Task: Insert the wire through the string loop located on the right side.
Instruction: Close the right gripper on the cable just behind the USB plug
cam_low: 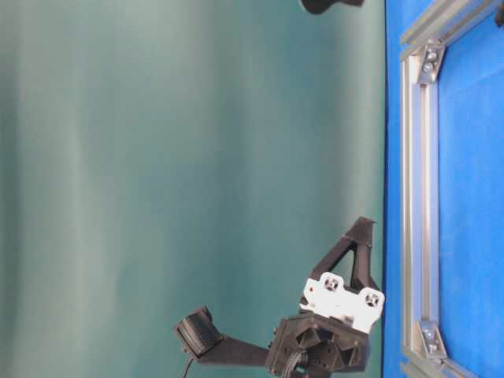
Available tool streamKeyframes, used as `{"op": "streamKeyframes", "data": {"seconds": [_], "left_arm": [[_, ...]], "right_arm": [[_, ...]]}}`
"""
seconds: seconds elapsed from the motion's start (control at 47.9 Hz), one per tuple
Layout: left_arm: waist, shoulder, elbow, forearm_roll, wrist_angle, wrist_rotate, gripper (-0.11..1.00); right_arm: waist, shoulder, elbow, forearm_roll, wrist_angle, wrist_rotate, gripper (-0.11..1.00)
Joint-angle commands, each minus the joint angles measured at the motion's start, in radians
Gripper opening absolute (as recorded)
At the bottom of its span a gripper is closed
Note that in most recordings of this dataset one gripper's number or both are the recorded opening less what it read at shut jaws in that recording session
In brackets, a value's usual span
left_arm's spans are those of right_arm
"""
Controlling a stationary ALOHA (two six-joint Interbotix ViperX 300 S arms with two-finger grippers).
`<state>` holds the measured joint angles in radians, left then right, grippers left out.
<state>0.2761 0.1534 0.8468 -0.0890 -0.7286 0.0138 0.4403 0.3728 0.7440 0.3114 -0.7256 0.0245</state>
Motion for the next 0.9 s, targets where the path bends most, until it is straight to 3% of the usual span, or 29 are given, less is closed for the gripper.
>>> {"op": "streamKeyframes", "data": {"seconds": [0.0, 0.313, 0.626, 0.876], "left_arm": [[-0.002, -0.034, -0.006, 0.005, -0.006, 0.0, 0.0], [-0.002, -0.035, -0.002, 0.005, -0.005, 0.0, 0.0], [-0.002, -0.035, -0.002, 0.003, -0.005, -0.003, 0.0], [-0.002, -0.035, 0.0, 0.005, 0.0, -0.008, 0.0]], "right_arm": [[0.003, -0.015, -0.014, -0.002, -0.003, -0.002, -0.02], [0.006, -0.08, -0.006, -0.002, 0.018, 0.0, -0.02], [0.006, -0.259, -0.009, 0.002, 0.201, -0.052, -0.02], [-0.005, -0.293, -0.011, 0.006, 0.239, -0.064, -0.02]]}}
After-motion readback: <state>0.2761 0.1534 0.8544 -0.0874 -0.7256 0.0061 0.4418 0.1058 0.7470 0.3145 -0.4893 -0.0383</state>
